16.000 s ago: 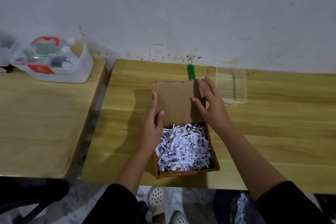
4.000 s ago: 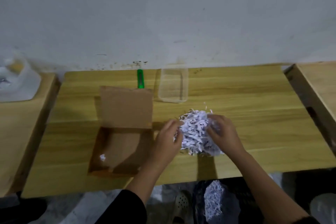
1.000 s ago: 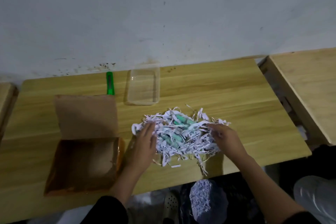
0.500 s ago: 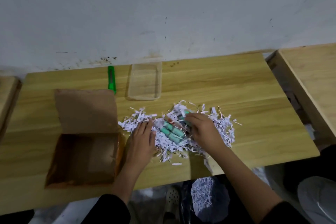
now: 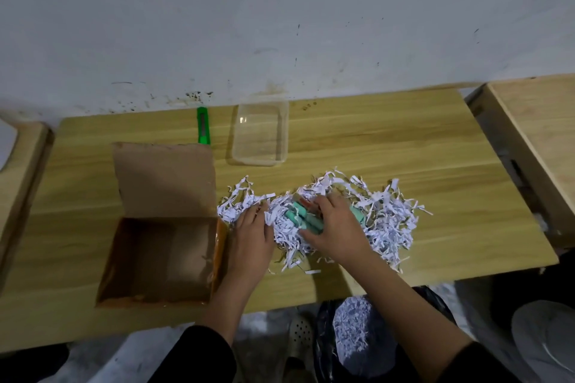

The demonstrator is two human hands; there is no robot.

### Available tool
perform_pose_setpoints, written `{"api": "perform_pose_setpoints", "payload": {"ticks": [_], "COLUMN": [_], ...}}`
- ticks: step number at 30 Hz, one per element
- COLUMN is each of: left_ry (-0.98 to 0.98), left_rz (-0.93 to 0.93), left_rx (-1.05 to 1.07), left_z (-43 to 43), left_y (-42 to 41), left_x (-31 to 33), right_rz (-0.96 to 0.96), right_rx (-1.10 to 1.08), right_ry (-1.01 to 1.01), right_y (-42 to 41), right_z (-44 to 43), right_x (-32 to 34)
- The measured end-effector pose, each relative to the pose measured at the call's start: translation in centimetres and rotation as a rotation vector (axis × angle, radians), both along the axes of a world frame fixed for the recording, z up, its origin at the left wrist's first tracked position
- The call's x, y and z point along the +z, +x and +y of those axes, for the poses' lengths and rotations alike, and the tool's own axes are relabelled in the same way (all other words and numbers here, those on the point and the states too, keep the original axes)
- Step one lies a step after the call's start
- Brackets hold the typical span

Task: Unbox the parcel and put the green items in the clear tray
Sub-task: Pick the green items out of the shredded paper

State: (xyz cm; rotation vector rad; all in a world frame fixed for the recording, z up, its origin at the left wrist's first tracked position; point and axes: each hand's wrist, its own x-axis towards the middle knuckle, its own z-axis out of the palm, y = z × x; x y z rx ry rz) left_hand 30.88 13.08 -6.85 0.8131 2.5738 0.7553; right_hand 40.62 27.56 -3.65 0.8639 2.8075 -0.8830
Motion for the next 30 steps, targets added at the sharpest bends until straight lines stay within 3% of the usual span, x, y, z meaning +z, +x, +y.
{"api": "perform_pose_setpoints", "payload": {"ticks": [4,10,16,20,24,30], "left_ry": [-0.051,-0.085,-0.056,0.011,0.061,0.065], "left_rz": [0.007,0.013,-0.003,0.013,0.006,-0.114], "left_rx": [-0.012,0.008,0.09,0.157,0.135,-0.01], "left_z": [-0.1,-0.4,0.6,1.5,2.8,2.7], "left_y": [0.5,0.7,1.0,1.0,0.8,0.4], "left_x": [0.0,0.0,0.3,1.2,2.1,1.4], "right_rz": [-0.056,0.286,0.507,0.445,0.427,0.506], "right_rx": [0.084,-0.327,-0.453,-0.342,-0.182,-0.186], "right_ry": [0.03,-0.315,-0.274,-0.336,-0.209,-0.179], "right_y": [-0.2,0.6,1.3,1.3,0.7,-0.6], "right_z": [0.2,2.6,7.1,7.4,5.8,5.1], "right_x": [-0.1,3.5,6.5,6.4,5.0,4.9]}}
